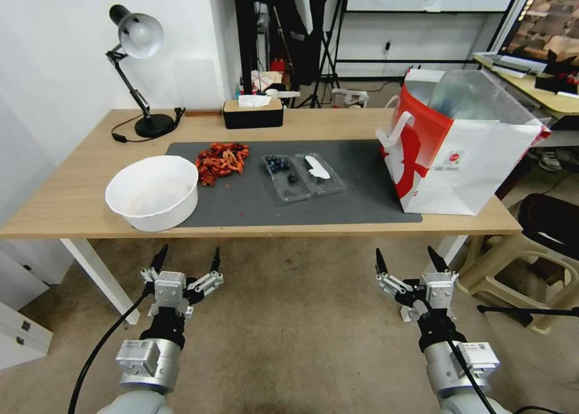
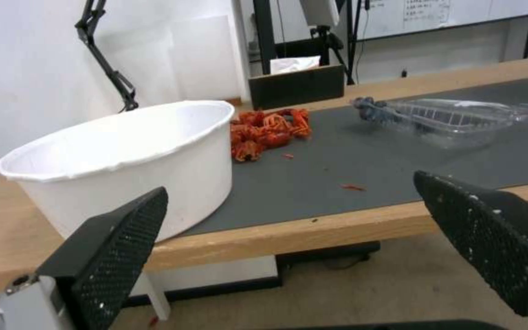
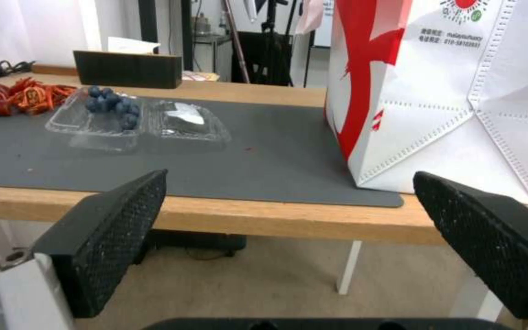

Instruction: Close the takeout container lid, then place the container into the takeout bag.

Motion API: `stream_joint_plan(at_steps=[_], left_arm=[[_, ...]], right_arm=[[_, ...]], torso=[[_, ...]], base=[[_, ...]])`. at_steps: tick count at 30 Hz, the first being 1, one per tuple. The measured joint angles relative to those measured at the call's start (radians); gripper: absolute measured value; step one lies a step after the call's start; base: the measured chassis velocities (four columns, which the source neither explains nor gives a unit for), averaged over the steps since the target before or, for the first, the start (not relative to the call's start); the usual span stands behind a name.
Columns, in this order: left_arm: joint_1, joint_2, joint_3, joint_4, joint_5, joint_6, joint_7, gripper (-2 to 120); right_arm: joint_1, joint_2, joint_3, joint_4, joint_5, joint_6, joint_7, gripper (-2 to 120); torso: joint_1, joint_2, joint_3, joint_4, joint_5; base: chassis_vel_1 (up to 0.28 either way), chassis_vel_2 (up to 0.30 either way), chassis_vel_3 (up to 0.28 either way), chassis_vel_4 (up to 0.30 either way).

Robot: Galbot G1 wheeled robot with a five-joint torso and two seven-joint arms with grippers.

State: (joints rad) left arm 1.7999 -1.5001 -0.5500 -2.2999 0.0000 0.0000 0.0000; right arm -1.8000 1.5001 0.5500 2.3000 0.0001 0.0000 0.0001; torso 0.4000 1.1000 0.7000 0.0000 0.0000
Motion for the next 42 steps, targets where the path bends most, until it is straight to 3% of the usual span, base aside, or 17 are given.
stream_joint_plan(at_steps=[19, 21, 22, 23, 24, 31, 42], left_arm=[[0.001, 0.001, 0.007, -0.001, -0.002, 0.0, -0.005, 100], [0.015, 0.009, 0.063, -0.023, -0.024, 0.0, -0.052, 100], [0.015, 0.009, 0.063, -0.023, -0.024, 0.0, -0.052, 100], [0.024, 0.015, 0.1, -0.037, -0.039, -0.001, -0.083, 100], [0.036, 0.022, 0.147, -0.054, -0.057, -0.003, -0.121, 100], [0.085, 0.048, 0.333, -0.124, -0.13, -0.014, -0.273, 100], [0.095, 0.047, 0.343, -0.118, -0.134, -0.039, -0.276, 100]], right_arm=[[-0.011, 0.005, -0.004, 0.0, 0.0, 0.01, -0.005, 100], [-0.09, 0.054, -0.039, 0.01, 0.007, 0.098, -0.055, 100], [-0.09, 0.054, -0.039, 0.01, 0.007, 0.098, -0.055, 100], [-0.124, 0.071, -0.05, 0.012, 0.01, 0.128, -0.073, 100], [-0.139, 0.078, -0.055, 0.015, 0.013, 0.146, -0.083, 100], [-0.144, 0.084, -0.055, 0.015, 0.016, 0.164, -0.089, 100], [-0.143, 0.085, -0.05, 0.017, 0.012, 0.166, -0.086, 100]], torso=[[0.0, 0.0, 0.0, 0.0, 0.0001], [0.0, 0.0, 0.0, 0.0001, 0.0004], [0.0, 0.0, 0.0, 0.0001, 0.0004], [0.0, 0.0, 0.0, -0.0011, -0.0003], [0.0, 0.0, 0.0, -0.0006, -0.0004], [0.0, 0.0, 0.0, -0.0001, 0.0004], [0.0, 0.0, 0.0, 0.0, 0.0]], base=[[0.0, 0.0, 0.0, 0.0], [0.0, 0.0, 0.0, 0.0], [0.0, 0.0, 0.0, 0.0], [0.0, 0.0, 0.0, 0.0], [0.0, 0.0, 0.0, 0.0], [0.0, 0.0, 0.0, 0.0], [0.0, 0.0, 0.0, 0.0]])
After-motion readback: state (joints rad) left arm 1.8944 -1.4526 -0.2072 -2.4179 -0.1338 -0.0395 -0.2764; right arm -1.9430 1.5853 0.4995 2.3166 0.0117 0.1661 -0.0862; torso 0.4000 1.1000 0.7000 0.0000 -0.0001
